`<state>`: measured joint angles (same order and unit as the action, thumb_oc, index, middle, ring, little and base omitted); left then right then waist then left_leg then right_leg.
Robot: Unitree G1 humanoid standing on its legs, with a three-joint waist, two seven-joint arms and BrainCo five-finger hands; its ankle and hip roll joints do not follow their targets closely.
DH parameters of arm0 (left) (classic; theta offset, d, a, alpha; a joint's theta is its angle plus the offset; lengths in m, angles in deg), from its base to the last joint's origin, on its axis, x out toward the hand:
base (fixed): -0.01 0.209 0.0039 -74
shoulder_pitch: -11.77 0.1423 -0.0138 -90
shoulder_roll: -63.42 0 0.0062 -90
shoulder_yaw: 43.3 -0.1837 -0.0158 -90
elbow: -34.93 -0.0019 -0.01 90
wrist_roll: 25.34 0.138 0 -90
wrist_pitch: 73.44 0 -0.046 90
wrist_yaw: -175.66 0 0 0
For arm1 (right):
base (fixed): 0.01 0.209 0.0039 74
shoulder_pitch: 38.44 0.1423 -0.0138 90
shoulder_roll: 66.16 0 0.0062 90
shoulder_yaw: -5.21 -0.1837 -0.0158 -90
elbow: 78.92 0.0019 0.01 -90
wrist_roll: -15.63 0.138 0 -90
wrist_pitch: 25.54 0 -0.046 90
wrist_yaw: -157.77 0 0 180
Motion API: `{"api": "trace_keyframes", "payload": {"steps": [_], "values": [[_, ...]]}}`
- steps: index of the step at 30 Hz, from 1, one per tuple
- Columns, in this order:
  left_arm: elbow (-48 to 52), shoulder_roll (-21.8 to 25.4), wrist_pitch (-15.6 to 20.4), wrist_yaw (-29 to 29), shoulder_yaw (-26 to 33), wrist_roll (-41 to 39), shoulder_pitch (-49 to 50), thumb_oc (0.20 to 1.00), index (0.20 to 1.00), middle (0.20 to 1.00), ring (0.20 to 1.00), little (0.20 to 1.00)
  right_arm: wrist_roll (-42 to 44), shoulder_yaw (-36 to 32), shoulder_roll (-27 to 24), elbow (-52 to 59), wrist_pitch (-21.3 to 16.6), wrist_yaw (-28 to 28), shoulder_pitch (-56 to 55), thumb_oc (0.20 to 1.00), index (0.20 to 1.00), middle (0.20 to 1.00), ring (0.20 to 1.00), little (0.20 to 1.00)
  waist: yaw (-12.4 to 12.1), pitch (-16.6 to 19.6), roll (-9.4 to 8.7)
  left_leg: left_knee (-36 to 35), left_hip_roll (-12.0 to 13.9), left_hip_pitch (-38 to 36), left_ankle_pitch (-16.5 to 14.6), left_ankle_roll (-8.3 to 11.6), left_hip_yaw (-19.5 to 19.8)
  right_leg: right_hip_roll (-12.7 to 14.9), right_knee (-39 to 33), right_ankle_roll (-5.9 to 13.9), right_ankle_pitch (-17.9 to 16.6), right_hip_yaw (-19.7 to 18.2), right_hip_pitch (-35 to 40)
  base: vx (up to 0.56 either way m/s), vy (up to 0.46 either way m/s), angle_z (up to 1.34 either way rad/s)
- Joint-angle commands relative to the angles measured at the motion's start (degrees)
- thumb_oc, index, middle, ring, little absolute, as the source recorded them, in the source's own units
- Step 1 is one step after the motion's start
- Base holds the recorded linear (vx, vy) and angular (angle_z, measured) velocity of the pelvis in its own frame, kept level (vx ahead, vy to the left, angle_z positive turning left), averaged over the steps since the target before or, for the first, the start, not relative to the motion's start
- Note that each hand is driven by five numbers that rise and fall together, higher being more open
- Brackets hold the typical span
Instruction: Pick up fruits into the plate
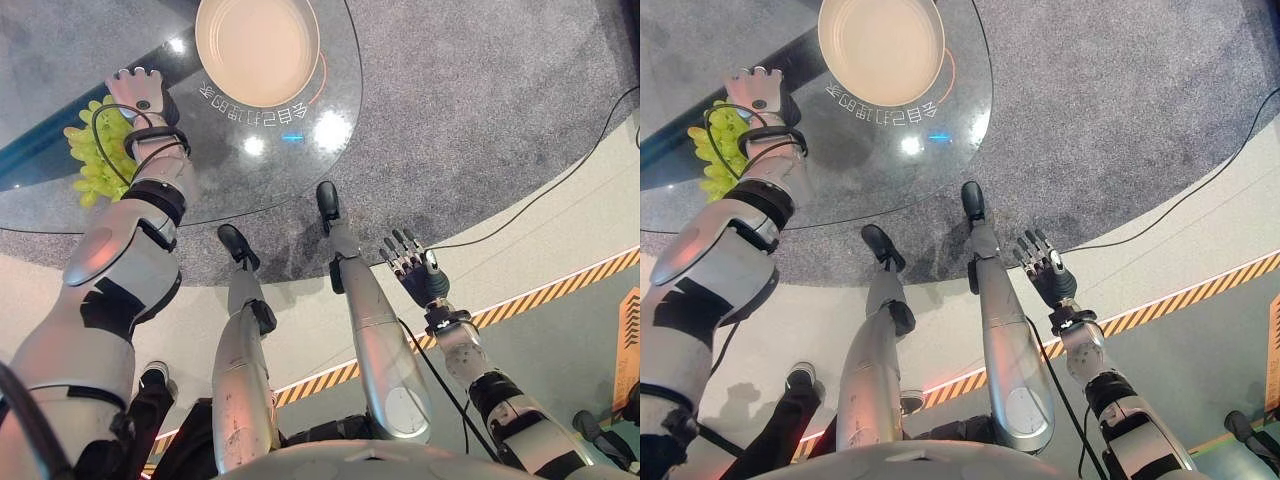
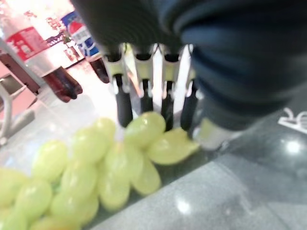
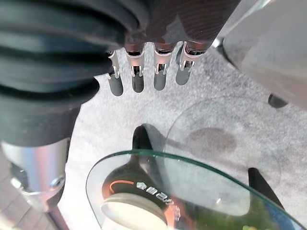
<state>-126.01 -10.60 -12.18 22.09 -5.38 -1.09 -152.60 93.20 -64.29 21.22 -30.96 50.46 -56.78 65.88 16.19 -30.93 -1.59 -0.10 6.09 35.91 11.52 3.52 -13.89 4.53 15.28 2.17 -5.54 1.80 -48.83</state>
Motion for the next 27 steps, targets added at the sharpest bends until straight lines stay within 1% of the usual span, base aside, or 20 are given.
{"api": "trace_keyframes", "payload": {"steps": [1,8,15,16,17,21,27], "values": [[-1.94,3.78,-2.67,-0.21,1.65,1.68,-0.92,0.2,0.2,0.2,0.2,0.2,0.58,-1.34,1.57,2.08,-0.72,-2.06,-2.23,1.0,1.0,1.0,1.0,1.0,1.14,1.13,-1.68,6.94,-0.29,2.58,-4.05,2.67,3.69,-3.45,-5.35,2.18,-4.7,-1.62,2.75,0.0,0.006,0.07],[-1.02,4.95,-1.91,-2.32,1.83,2.26,-0.36,0.2,0.2,0.2,0.2,0.2,0.64,-2.08,1.46,2.86,-0.24,-2.02,-2.8,1.0,1.0,1.0,1.0,1.0,0.83,1.13,-1.3,6.35,-0.48,1.71,-3.83,2.62,3.74,-3.21,-5.83,2.23,-4.8,-1.58,3.73,0.0,0.005,0.01],[0.51,5.48,-1.76,-2.18,2.53,0.68,1.68,0.2,0.2,0.2,0.2,0.2,0.09,-2.34,1.48,3.56,0.07,-1.46,-3.24,1.0,1.0,1.0,1.0,1.0,0.3,1.13,-0.95,5.95,-0.53,0.79,-3.54,2.58,3.53,-2.91,-6.22,2.26,-4.79,-1.31,4.92,0.0,0.005,0.0],[0.66,5.54,-1.85,-2.04,2.66,0.21,1.76,0.52,0.52,0.52,0.52,0.52,0.14,-2.32,1.48,3.58,0.16,-1.52,-3.32,1.0,1.0,1.0,1.0,1.0,0.24,1.13,-0.93,5.76,-0.53,0.56,-3.49,2.57,3.48,-2.89,-6.31,2.27,-4.78,-1.3,5.15,0.0,0.0,0.0],[0.69,5.62,-1.95,-1.74,2.84,-0.22,1.84,1.0,1.0,1.0,1.0,1.0,0.17,-2.38,1.44,3.5,0.31,-1.63,-3.36,1.0,1.0,1.0,1.0,1.0,0.18,1.13,-0.93,5.67,-0.49,0.44,-3.4,2.57,3.47,-2.88,-6.32,2.29,-4.79,-1.3,5.28,0.0,0.0,0.0],[1.56,5.76,-2.1,-1.94,3.26,0.99,1.86,1.0,1.0,1.0,1.0,1.0,0.02,-2.17,1.62,3.71,0.5,-1.65,-3.55,1.0,1.0,1.0,1.0,1.0,-0.11,1.13,-0.84,5.06,-0.48,-0.05,-3.14,2.55,3.41,-2.74,-6.77,2.4,-4.85,-1.2,5.91,-0.02,0.004,0.02],[2.43,5.68,-2.15,-3.85,2.89,3.36,2.03,1.0,1.0,1.0,1.0,1.0,0.08,-1.93,1.82,3.96,0.86,-1.4,-3.18,1.0,1.0,1.0,1.0,1.0,-0.37,1.13,-0.77,4.51,-0.62,-0.51,-2.52,2.54,3.37,-2.75,-7.19,2.4,-5.33,-1.06,6.46,0.0,0.0,0.0]]}}
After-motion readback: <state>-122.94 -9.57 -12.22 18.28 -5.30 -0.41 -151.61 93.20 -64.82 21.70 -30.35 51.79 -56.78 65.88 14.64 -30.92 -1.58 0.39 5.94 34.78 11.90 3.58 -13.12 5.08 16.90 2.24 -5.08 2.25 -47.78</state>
